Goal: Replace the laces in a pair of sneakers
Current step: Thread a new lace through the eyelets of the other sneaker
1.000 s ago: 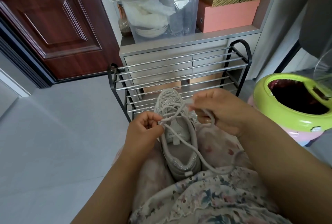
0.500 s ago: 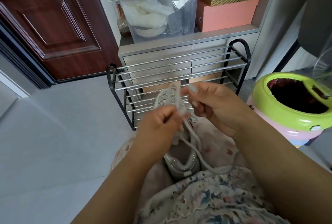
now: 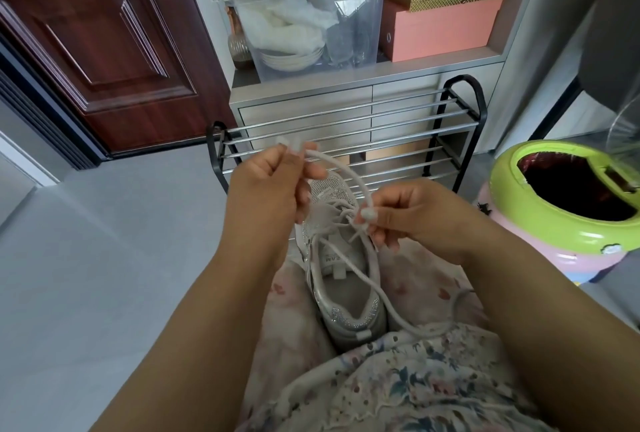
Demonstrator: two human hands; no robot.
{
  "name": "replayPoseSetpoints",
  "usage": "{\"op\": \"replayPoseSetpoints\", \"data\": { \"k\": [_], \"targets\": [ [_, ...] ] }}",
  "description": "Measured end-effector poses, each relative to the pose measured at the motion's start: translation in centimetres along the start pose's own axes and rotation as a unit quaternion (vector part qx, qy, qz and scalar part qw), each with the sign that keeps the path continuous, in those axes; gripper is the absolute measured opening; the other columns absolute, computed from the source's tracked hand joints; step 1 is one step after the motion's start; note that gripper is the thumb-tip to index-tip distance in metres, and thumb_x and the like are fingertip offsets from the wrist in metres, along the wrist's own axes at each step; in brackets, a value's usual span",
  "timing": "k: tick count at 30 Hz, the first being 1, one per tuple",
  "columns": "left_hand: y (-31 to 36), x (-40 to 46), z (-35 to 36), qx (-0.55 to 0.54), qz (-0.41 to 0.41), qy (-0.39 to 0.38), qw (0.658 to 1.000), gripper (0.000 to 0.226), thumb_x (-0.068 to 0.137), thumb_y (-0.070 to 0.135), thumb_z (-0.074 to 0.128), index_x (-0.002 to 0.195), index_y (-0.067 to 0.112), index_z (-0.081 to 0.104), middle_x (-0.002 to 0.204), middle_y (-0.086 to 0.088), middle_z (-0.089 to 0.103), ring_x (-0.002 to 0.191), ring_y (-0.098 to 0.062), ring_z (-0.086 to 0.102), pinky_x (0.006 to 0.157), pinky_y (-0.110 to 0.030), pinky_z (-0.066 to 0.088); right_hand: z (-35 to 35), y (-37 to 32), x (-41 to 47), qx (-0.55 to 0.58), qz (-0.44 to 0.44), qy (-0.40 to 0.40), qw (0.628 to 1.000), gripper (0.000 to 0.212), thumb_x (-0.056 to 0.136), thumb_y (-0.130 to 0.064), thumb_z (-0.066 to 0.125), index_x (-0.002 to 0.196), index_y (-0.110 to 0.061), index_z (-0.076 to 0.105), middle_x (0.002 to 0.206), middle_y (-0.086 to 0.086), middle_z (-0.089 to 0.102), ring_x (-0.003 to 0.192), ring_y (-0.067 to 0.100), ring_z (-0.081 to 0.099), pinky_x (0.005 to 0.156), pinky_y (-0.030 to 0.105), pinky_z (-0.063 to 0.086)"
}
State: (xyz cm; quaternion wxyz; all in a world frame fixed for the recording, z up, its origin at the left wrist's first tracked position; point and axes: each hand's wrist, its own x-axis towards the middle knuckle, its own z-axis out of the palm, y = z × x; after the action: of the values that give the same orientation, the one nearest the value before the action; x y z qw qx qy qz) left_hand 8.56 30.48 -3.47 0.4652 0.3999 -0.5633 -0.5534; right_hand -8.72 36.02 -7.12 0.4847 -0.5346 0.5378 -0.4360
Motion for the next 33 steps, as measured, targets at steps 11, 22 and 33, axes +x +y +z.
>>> {"op": "replayPoseSetpoints", "data": {
  "k": [11, 22, 33],
  "targets": [
    [-4.5, -2.9, 3.2, 0.382, -0.104, -0.062, 0.916, 0.032, 0.091, 0.037, 0.056, 0.074, 0.015, 0.071, 0.053, -0.004, 0.068, 0.037, -0.013, 0.059, 0.046, -0.030, 0.055, -0.2, 1.2, 0.7, 0.085, 0.004, 0.152, 0.985, 0.007, 0.078, 0.008, 0.067, 0.081, 0.003, 0.064, 0.063, 0.008, 0.063, 0.055, 0.013, 0.061, 0.053, 0.019, 0.052],
    [-5.8, -3.6, 3.0, 0.216, -0.137, -0.030, 0.966, 0.020, 0.097, 0.017, 0.052, 0.080, 0.020, 0.063, 0.046, 0.000, 0.061, 0.032, -0.008, 0.053, 0.037, -0.020, 0.044, 0.1, 1.0, 0.5, -0.164, 0.013, 0.107, 0.980, 0.006, 0.084, -0.012, 0.068, 0.078, -0.014, 0.068, 0.063, 0.001, 0.066, 0.050, 0.005, 0.057, 0.057, 0.020, 0.051],
    [-6.4, -3.7, 3.0, 0.242, -0.115, -0.016, 0.963, 0.017, 0.094, 0.025, 0.053, 0.079, 0.025, 0.061, 0.047, -0.001, 0.063, 0.038, -0.010, 0.058, 0.047, -0.027, 0.048, 1.7, 0.8, 1.0, -0.408, -0.021, 0.101, 0.907, 0.017, 0.083, -0.031, 0.066, 0.086, -0.015, 0.069, 0.081, -0.001, 0.065, 0.074, 0.016, 0.058, 0.065, 0.026, 0.041]
  ]
}}
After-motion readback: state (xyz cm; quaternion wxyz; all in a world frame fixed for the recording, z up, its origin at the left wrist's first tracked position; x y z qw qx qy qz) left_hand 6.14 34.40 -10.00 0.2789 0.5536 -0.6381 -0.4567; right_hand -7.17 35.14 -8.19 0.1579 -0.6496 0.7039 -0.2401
